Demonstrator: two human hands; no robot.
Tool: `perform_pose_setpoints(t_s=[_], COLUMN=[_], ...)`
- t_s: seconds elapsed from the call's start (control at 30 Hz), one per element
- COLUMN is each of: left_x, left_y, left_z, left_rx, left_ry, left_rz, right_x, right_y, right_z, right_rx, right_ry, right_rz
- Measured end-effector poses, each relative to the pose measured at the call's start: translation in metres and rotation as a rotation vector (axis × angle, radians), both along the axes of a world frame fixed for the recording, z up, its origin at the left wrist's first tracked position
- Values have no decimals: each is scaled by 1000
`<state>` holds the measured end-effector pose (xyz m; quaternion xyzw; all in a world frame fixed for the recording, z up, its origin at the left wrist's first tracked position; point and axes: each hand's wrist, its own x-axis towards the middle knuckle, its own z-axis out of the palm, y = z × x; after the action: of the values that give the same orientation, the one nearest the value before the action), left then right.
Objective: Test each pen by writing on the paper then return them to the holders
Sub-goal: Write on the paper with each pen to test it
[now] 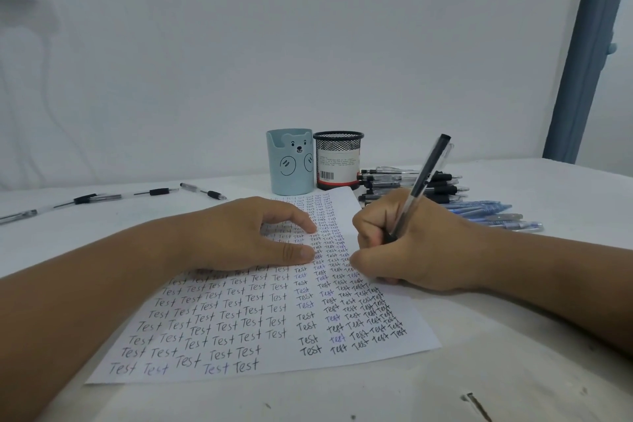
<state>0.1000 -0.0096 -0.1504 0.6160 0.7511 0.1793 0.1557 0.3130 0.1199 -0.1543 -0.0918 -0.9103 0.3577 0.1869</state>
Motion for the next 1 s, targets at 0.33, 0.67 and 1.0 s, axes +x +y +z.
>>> perform_pose_setpoints(t_s=[0.33,0.67,1.0], left_x=[2,4,1], left_y=[0,0,0], left_z=[2,3,2], left_rx=[-9,-15,-10], left_ry=[7,8,6], left_rz=[5,16,-1], right_x=[-1,-2,-4], right_y=[3,4,8], right_z=[1,-1,-3], right_rx=[28,85,21], right_ry=[1,37,18], right_rz=[33,26,50])
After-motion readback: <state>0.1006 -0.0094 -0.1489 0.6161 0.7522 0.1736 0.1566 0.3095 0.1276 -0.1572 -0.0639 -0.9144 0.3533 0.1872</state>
